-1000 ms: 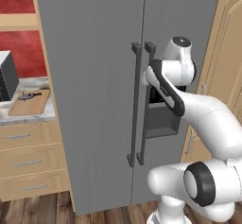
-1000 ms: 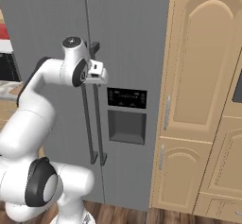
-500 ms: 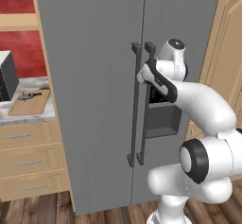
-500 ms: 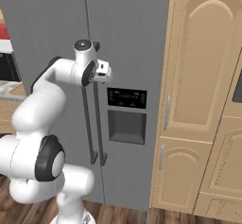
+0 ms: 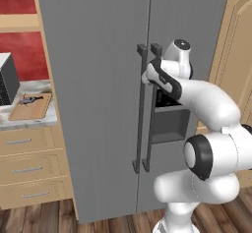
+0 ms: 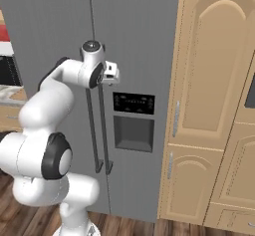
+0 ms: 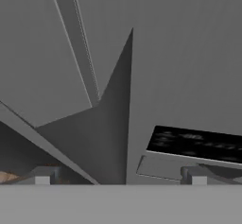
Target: Retrieve a lemon from the fridge and place it on the cutting board with the fish.
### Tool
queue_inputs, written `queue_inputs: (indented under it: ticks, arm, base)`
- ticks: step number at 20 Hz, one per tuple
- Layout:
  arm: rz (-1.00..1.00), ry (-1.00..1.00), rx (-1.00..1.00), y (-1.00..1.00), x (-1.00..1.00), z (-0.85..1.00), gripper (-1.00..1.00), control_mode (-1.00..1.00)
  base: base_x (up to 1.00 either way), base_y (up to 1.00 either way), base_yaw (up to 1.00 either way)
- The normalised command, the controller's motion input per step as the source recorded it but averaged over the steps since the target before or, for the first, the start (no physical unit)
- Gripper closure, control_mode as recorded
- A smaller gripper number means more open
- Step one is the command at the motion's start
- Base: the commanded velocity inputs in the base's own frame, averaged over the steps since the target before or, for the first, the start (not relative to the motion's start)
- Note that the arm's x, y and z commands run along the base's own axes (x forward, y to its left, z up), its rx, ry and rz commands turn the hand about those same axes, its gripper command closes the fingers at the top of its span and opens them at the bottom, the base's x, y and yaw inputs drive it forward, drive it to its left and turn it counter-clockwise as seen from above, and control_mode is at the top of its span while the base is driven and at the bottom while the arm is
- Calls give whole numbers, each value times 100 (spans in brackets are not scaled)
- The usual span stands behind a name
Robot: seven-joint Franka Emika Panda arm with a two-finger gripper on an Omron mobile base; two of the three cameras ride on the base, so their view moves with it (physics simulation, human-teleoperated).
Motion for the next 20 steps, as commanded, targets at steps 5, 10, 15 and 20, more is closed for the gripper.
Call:
queue_inputs:
  ticks: [5,10,15,20]
  arm:
    - [0,-23,0,0,32,-29,-100,-100]
    - [0,-29,-1,0,19,-52,-100,-100]
    - [0,-29,-1,8,0,-45,-100,-100]
    - [0,-25,0,6,-1,-28,-100,-100]
  base:
    - [0,0,0]
    - [0,0,0]
    - [0,0,0]
    - [0,0,0]
